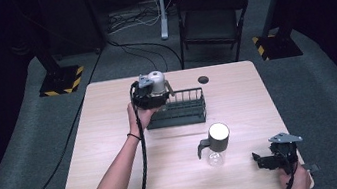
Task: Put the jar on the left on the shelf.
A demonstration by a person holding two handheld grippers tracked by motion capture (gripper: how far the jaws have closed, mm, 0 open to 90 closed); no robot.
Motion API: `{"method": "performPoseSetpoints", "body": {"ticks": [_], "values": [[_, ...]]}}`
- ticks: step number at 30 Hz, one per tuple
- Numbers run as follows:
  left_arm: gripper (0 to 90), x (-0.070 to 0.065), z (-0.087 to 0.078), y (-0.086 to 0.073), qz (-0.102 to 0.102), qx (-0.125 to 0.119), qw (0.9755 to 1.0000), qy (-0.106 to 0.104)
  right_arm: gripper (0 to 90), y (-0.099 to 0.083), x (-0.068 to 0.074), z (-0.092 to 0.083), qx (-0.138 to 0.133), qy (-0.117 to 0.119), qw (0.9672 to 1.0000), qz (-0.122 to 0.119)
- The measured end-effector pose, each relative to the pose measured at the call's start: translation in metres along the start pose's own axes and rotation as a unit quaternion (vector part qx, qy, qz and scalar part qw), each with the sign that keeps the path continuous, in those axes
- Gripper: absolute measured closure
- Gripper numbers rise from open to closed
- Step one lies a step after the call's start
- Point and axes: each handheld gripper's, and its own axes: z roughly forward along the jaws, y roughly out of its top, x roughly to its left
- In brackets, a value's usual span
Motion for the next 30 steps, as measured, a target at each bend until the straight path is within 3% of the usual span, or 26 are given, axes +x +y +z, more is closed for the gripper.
{"method": "performPoseSetpoints", "body": {"ticks": [30], "values": [[30.9,-0.001,0.011,-0.006,-0.005,0.008,1.0000,0.000,0.0,0.000,0.000,0.000,0.000,0.000,1.0000,0.000]]}}
